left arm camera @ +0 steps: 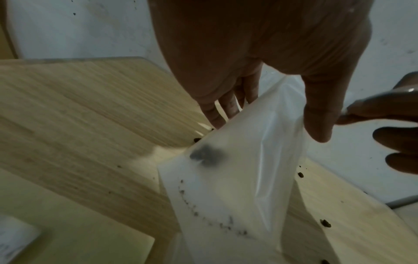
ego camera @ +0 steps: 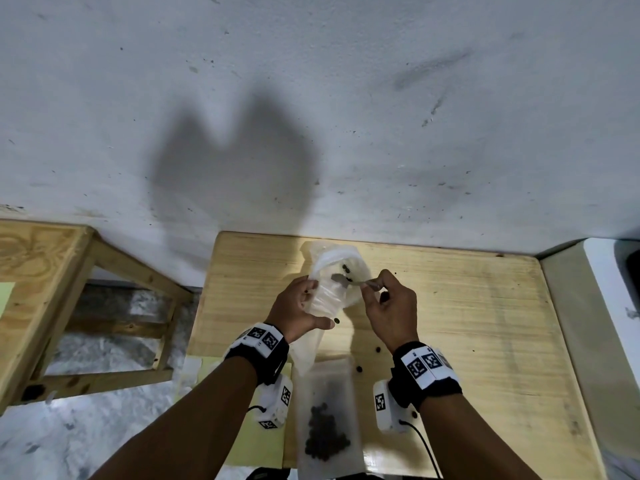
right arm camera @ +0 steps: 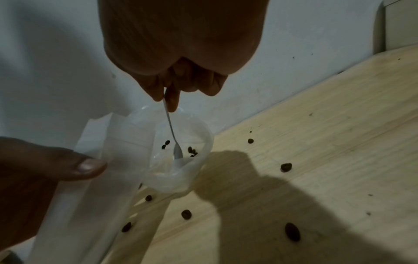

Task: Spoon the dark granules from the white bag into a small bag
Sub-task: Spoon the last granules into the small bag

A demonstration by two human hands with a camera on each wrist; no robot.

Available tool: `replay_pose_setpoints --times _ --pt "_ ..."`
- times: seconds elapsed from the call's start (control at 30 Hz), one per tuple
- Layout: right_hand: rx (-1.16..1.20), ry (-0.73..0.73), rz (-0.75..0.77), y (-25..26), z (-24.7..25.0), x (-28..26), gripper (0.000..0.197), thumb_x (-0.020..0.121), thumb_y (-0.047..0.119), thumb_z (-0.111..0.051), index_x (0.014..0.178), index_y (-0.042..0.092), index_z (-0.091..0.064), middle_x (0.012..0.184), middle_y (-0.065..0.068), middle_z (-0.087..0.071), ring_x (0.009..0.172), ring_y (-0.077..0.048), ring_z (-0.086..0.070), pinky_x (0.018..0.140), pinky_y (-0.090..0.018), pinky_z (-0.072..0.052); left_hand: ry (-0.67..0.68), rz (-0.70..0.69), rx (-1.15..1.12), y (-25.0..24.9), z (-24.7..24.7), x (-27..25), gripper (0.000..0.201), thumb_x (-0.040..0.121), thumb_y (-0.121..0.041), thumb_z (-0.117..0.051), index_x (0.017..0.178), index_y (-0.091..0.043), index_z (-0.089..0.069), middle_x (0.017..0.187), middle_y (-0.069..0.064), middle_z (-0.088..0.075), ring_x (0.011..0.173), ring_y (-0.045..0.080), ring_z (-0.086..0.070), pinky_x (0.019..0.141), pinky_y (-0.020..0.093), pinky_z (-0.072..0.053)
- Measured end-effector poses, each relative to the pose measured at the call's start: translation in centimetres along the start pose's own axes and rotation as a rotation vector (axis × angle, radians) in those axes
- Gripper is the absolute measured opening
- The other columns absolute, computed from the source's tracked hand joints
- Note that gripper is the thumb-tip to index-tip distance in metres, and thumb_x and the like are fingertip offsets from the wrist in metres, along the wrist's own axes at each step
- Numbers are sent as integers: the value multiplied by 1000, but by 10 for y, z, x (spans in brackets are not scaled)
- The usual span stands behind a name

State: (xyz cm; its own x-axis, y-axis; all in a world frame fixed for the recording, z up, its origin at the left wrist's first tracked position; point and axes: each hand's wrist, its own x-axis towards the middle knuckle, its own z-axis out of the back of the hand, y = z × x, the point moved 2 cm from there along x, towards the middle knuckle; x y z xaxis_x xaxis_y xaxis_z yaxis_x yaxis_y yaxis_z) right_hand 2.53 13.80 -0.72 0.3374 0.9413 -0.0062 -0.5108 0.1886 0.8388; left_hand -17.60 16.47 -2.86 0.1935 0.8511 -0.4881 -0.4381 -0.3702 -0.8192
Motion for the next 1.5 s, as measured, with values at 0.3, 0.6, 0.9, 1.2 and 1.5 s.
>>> replay_pose_setpoints --times 0.3,0.6,0.9,1.2,1.5 --pt "56 -96 -54 0 11 -11 29 83 13 -66 67 21 -43 50 -6 -46 42 -14 -34 48 -27 -34 -61 -22 -3 -1 4 -1 97 53 -21 -96 138 -16 -49 141 -5 -50 121 16 -55 101 32 -49" --pt "-160 -137 20 -5 9 -12 18 89 16 -67 76 15 -55 46 10 -36 39 -12 -34 49 -26 -30 -79 -81 35 -4 -3 -6 90 55 -17 -95 134 -13 -53 141 -6 -46 113 8 -55 89 12 -41" --pt "-83 -111 -98 -23 0 -24 28 90 22 -67 72 23 -45 43 -3 -46 37 -28 -42 43 -34 -44 -41 -69 54 0 -3 -8 90 54 -16 -95 134 -14 -53 137 -7 -48 114 9 -54 88 13 -41" --pt "88 -146 -148 -25 5 -22 34 91 18 -69 69 26 -44 66 -14 -64 37 -10 -31 43 -26 -34 -17 -49 52 6 -4 -9 91 56 -15 -95 135 -14 -51 135 -11 -45 118 11 -51 95 20 -41" --pt "28 -125 -141 -25 5 -21 33 91 22 -68 70 29 -43 57 -17 -58 39 -16 -32 42 -32 -35 -5 -53 68 6 -3 -5 89 56 -16 -95 134 -16 -53 142 -9 -43 119 13 -53 95 21 -43"
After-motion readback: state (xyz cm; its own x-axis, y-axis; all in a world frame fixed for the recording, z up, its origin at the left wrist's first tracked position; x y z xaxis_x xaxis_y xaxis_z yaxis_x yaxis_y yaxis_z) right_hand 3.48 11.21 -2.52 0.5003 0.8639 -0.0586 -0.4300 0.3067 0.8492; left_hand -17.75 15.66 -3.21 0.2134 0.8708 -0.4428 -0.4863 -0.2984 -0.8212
